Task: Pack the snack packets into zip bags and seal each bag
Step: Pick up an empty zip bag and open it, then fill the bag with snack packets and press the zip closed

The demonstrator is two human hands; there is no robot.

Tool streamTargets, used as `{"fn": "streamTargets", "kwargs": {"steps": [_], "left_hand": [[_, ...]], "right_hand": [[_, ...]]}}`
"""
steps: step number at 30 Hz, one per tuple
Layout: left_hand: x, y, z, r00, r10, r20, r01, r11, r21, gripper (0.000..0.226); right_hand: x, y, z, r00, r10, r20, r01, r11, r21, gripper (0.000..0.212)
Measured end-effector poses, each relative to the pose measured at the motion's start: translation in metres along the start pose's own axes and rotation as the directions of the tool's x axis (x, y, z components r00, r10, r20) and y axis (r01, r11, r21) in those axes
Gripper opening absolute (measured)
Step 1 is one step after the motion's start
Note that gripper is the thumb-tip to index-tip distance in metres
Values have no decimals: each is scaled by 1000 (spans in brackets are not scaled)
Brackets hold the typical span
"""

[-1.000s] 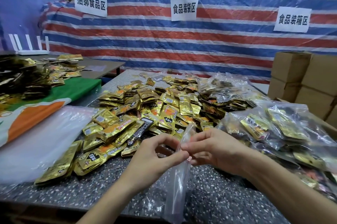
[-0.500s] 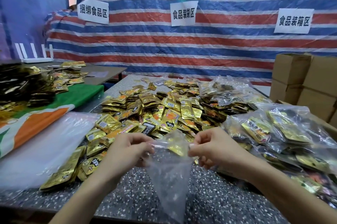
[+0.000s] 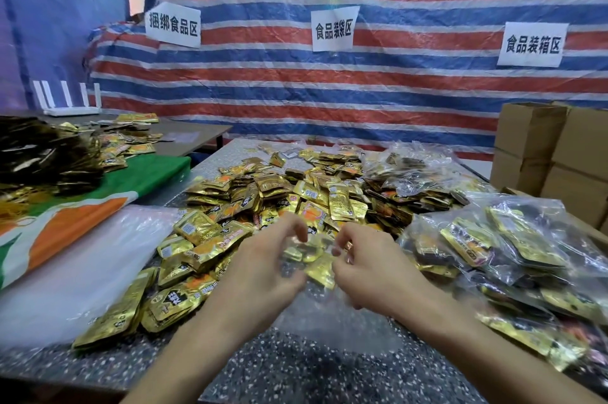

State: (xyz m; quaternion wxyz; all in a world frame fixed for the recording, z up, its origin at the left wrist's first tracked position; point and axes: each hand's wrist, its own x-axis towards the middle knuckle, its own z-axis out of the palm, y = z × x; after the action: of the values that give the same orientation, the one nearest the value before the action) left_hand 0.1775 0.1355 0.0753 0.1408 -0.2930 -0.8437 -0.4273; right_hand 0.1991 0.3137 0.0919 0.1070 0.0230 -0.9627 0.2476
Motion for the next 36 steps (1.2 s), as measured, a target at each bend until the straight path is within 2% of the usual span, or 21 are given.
{"fn": "streamTargets", "kwargs": {"steps": [2,4,7,10,11,13,15,16,18,21,25,28,30,32,36], "left_hand": [[-6,-6,-1,1000,4,25,-6,995,102,30],[-6,-13,-2,995,-79,59,66,976,207,29],[-4,-25,-2,970,-217,111,184,950,254,36],[-1,-37,-2,938,-301,172,259,939,228,49],[-1,-40,-2,929,-323,182,280,933,227,52],[-2,-46,-3,913,-360,191,317,922,221,53],[-2,-53,-5,908,-377,184,340,918,206,51],[-2,-56,-6,905,-382,185,346,917,200,51],[-2,-58,-8,898,-387,207,352,917,187,55],[-2,-59,-8,899,-366,240,326,926,192,65],[-1,-61,-8,901,-361,240,329,930,165,63],[-1,-62,-9,903,-372,215,348,926,142,52],[0,-63,-10,910,-371,182,352,927,129,29],[1,-64,-11,918,-368,148,351,927,129,14],[7,-69,-10,911,-385,146,369,921,122,18]], "right_hand": [[2,0,-3,999,47,5,-47,991,126,7],[6,3,-3,993,88,73,-105,959,262,9],[16,11,2,988,58,141,-100,943,318,13],[34,19,8,993,0,119,-41,938,343,62],[43,24,12,997,13,78,-42,923,383,67],[65,39,24,998,55,-39,-35,919,394,53],[91,62,43,990,51,-129,-22,975,219,27],[102,71,54,993,44,-113,-31,993,115,22],[119,86,78,998,28,-54,-31,998,-53,42],[138,96,111,1000,-10,-28,5,983,-185,64],[156,91,134,999,6,-48,-20,956,-292,67],[162,86,135,994,-27,-110,-10,946,-325,59],[163,86,131,985,-66,-157,14,950,-311,50],[162,87,125,971,-87,-221,38,975,-219,41],[162,92,110,933,-106,-343,135,989,62,29]]}}
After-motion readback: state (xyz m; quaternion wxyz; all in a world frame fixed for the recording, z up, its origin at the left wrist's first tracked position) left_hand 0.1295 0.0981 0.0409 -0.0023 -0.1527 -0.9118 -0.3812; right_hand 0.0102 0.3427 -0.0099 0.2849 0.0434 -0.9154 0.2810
